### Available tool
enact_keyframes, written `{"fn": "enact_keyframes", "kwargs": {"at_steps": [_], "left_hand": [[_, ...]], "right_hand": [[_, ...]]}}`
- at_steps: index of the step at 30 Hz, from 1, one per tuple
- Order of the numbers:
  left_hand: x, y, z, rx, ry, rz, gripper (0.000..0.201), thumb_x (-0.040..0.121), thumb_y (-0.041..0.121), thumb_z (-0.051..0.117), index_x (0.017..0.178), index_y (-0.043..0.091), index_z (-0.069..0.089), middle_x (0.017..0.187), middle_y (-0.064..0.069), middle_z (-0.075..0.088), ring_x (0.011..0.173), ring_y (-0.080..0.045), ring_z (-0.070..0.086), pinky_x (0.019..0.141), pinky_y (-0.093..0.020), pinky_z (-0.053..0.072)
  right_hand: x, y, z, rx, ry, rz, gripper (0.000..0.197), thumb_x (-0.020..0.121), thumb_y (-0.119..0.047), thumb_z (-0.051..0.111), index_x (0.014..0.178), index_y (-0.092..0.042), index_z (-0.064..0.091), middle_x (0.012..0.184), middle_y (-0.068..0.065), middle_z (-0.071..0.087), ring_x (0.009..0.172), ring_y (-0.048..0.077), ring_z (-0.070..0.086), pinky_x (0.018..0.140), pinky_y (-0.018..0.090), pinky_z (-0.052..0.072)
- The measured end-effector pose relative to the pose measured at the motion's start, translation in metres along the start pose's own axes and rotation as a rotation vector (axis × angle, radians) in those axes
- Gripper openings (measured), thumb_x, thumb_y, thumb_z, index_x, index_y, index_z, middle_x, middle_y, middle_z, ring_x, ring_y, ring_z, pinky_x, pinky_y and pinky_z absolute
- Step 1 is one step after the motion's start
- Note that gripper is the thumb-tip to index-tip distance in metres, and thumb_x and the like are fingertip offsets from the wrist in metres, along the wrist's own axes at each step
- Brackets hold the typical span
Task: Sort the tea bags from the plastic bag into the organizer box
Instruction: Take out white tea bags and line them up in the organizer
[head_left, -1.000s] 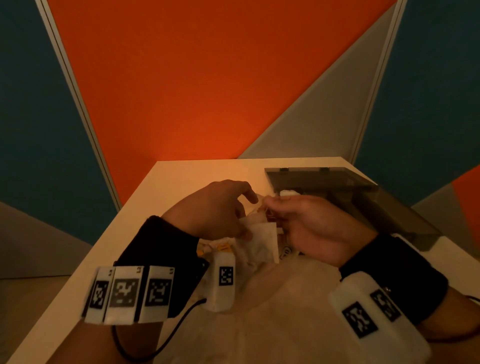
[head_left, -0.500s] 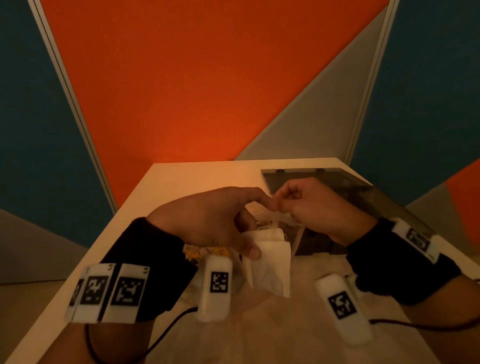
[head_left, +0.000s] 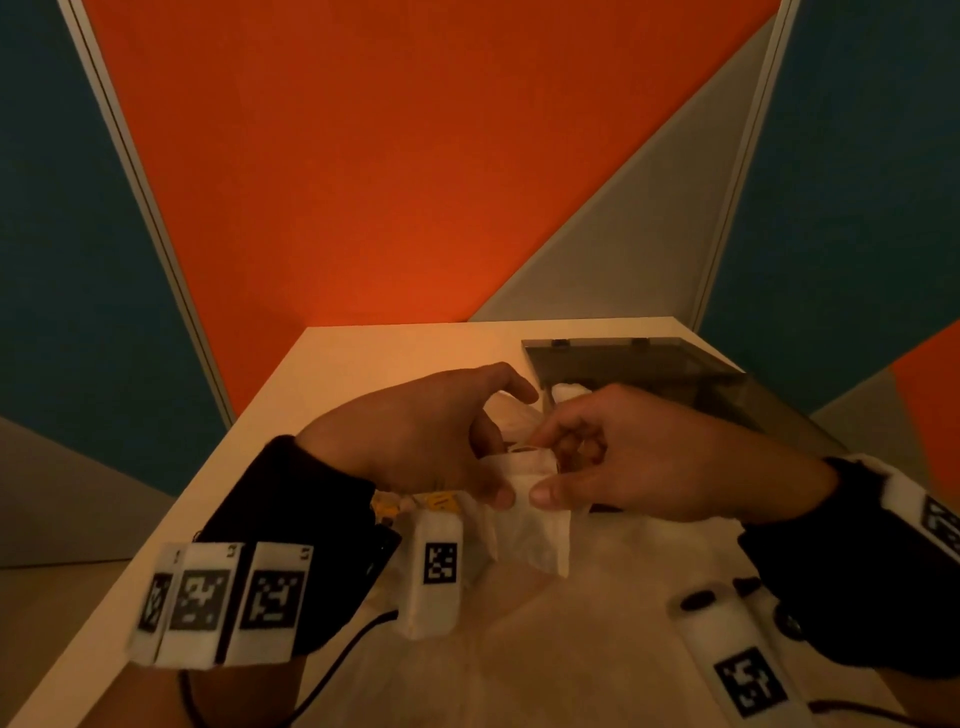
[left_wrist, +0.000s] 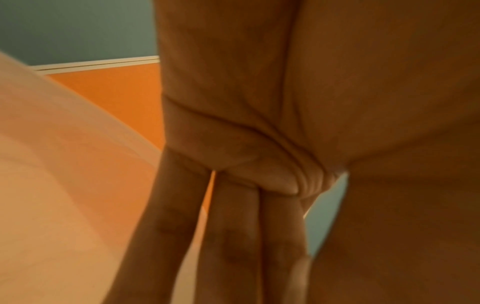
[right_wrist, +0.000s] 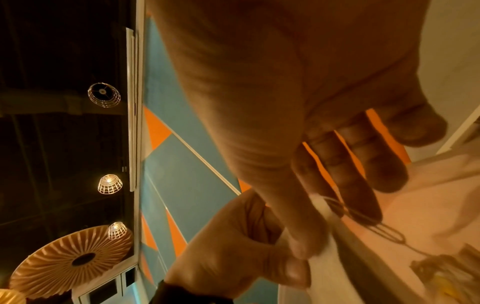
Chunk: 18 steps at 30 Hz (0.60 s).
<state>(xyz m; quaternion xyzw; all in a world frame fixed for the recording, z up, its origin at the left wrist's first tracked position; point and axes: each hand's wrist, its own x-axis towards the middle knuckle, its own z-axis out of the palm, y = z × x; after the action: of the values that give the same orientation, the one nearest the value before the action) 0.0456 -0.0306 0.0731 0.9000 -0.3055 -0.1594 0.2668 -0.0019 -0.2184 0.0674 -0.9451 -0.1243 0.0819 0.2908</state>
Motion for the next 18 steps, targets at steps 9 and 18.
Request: {"fn": "enact_keyframes", "kwargs": {"at_steps": [9, 18], "left_hand": [[0.003, 0.003, 0.005, 0.068, 0.01, 0.031, 0.059, 0.073, 0.03, 0.082, 0.122, 0.04, 0.05, 0.087, 0.013, 0.073, 0.072, 0.004, 0.066, 0.065, -0.02, 0.049], [0.014, -0.007, 0.013, 0.183, -0.03, -0.071, 0.021, 0.083, 0.042, 0.071, 0.096, 0.026, 0.072, 0.089, 0.006, 0.075, 0.076, -0.004, 0.07, 0.079, -0.031, 0.058]], "right_hand": [[0.003, 0.001, -0.005, -0.012, 0.019, -0.092, 0.007, 0.084, -0.027, 0.074, 0.087, -0.02, 0.076, 0.084, -0.004, 0.073, 0.08, 0.01, 0.067, 0.078, 0.035, 0.058], [0.028, 0.038, -0.077, 0.017, 0.335, 0.038, 0.007, 0.086, -0.023, 0.073, 0.085, -0.016, 0.072, 0.081, 0.007, 0.073, 0.068, 0.012, 0.066, 0.066, 0.026, 0.053]]}}
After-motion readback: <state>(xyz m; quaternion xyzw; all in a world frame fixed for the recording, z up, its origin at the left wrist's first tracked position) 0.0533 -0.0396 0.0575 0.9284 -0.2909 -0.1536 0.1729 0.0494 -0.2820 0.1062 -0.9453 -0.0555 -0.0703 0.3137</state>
